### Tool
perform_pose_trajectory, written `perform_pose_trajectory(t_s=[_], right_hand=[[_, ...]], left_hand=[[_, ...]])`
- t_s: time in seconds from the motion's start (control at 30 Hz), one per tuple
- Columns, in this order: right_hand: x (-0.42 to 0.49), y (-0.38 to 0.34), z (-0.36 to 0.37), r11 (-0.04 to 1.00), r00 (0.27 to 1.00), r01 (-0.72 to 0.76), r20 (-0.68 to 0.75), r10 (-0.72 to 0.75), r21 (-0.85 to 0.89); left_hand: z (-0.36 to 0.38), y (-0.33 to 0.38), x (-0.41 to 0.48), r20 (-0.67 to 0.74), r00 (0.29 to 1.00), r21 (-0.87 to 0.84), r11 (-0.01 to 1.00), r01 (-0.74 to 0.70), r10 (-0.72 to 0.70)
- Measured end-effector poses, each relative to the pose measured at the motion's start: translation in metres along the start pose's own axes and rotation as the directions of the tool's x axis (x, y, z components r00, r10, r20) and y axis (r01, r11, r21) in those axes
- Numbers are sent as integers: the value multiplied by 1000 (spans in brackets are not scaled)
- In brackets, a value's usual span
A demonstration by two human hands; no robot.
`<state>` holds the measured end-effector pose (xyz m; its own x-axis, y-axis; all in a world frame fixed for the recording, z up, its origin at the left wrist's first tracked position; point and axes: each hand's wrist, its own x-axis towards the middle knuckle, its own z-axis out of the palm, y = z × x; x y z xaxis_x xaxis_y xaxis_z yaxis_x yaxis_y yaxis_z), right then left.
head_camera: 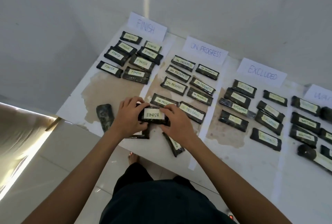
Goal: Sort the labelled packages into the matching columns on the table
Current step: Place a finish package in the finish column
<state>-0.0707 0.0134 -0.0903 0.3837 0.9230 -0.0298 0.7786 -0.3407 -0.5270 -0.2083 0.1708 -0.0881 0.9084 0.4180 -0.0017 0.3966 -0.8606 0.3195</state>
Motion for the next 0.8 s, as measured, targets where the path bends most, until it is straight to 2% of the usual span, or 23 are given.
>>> perform_pose_trajectory(t_s=[0.23, 0.43, 0.57, 0.8], right_hand=[[86, -37, 38, 996, 995, -78, 58, 80, -47], [137, -40, 67, 969, 966, -228, 102, 237, -90], [150, -37, 77, 946, 936, -302, 153, 317, -118], [157, -39, 81, 929, 907, -345, 207, 366, -133]], left_hand=[[-9, -95, 42, 103, 994, 21, 999, -29, 27], [9, -155, 82, 193, 980, -1, 999, -39, 39], [20, -178, 100, 261, 964, 5, 999, -46, 43], [24, -183, 111, 282, 956, -27, 997, -71, 75]])
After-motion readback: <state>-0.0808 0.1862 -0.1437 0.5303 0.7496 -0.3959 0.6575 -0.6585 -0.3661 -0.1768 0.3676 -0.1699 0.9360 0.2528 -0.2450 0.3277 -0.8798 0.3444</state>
